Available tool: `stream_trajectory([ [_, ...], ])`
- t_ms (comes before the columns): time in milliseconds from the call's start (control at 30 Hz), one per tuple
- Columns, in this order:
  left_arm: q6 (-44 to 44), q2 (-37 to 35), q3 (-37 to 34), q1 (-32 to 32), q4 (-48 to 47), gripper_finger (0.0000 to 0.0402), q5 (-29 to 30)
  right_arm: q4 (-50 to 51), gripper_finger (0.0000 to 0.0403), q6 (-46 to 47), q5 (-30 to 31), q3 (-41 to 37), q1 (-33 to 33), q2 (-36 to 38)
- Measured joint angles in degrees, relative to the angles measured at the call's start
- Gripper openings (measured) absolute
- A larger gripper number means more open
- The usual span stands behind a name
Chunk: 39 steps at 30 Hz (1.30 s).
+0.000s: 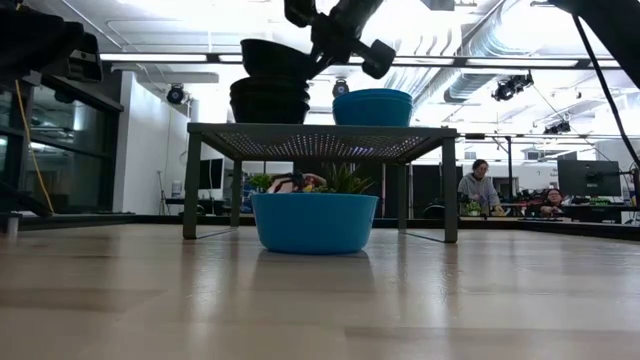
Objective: Pick & Place Mini bowls
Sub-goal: Stack the white patterned bowl on the stacked white patterned bowls on the shelf
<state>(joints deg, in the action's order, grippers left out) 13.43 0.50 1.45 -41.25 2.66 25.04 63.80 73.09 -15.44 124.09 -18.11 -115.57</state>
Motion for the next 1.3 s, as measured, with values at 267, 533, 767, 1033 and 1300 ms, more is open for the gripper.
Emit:
stream_trajectory([
  [267,0.0,-0.01,0.0,0.0,0.0,0.0066,0.0,0.87,0.0002,3.64,1.57,-0.02,1.22,0.0],
  [533,-0.02,0.0,0.0,-0.01,0.0,0.0066,0.01,1.56,0.0006,5.06,3.77,-0.03,2.56,0.0],
  [767,0.0,-0.01,0.0,0.0,0.0,0.0066,0.0,2.52,0.0006,5.18,6.68,-0.04,3.45,0.0],
  [1033,0.0,0.01,0.0,-0.02,0.0,0.0066,0.02,1.84,0.0013,4.09,8.54,-0.04,3.52,0.0],
  [1300,0.0,0.01,0.0,0.0,0.0,0.0066,0.02,-1.75,0.0037,2.11,8.98,-0.04,3.54,0.0],
])
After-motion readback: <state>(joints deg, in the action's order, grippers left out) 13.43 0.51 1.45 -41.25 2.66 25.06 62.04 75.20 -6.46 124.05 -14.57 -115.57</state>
